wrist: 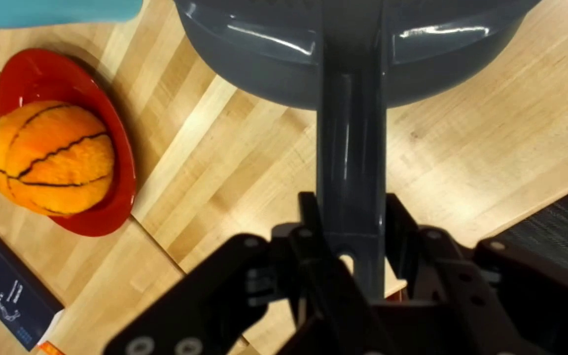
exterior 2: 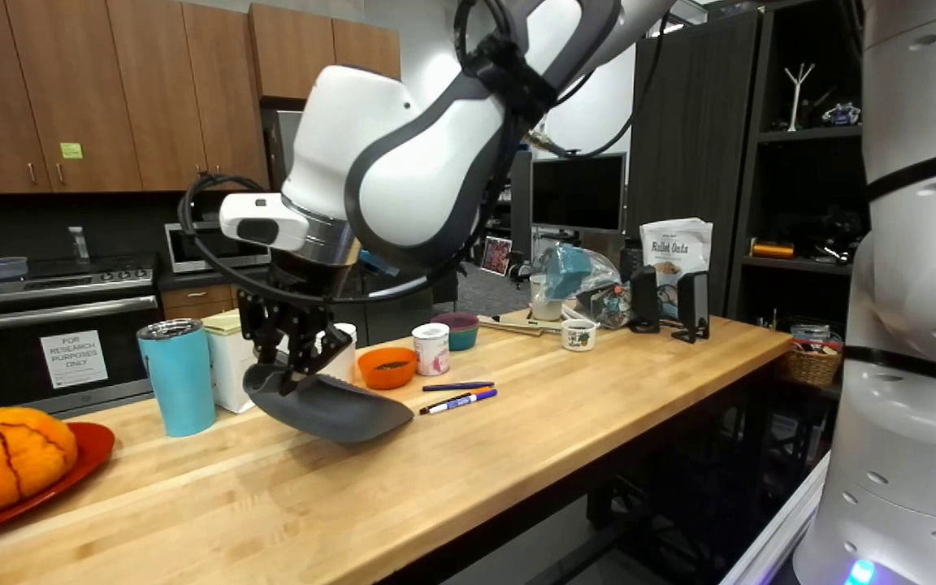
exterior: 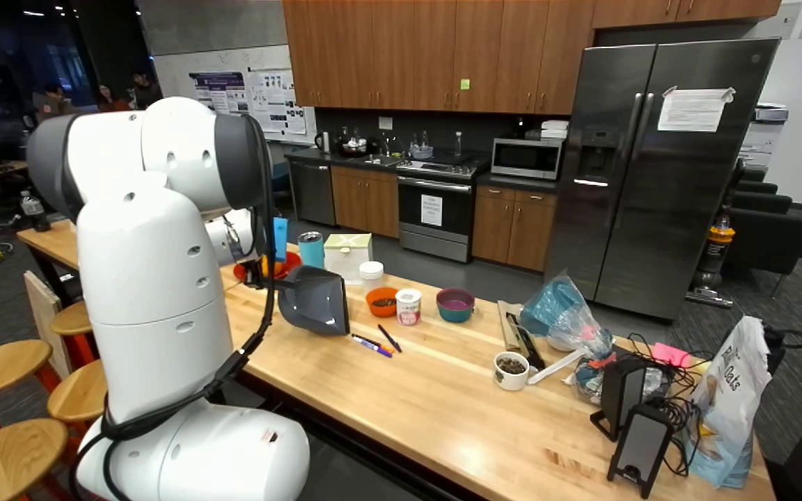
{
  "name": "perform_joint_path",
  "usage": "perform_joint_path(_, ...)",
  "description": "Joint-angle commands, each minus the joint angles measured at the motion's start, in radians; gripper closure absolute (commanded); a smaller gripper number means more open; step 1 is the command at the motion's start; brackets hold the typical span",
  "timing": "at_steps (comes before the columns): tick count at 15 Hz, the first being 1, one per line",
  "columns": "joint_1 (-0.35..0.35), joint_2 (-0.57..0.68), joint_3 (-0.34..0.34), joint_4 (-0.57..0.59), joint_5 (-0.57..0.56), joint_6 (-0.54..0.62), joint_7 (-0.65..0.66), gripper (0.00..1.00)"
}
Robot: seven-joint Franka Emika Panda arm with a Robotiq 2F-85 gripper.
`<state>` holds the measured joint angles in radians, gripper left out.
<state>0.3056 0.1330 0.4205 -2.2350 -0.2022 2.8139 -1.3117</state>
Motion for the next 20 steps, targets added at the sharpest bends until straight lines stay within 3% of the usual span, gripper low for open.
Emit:
perform_joint_path(1, 0.001, 0.06, 0.025, 0.055, -0.004, -0.003, -0.099, 0.91)
perform_joint_path(6, -0.013, 0.165, 0.055, 0.113, 0.017, -0.007, -0.229, 0.91)
perform_joint_path(7, -0.021, 0.186, 0.06, 0.122, 0.026, -0.009, -0.246, 0.41)
perform_joint_path(9, -0.038, 0.225, 0.069, 0.137, 0.046, -0.006, -0.273, 0.37)
perform_joint_path(14, -0.098, 0.294, 0.131, 0.18, 0.1, 0.0, -0.4, 0.03)
perform_joint_path(17, -0.128, 0.31, 0.176, 0.202, 0.12, 0.035, -0.482, 0.0)
perform_joint_path(20, -0.125, 0.272, 0.193, 0.217, 0.139, -0.028, -0.466, 0.0)
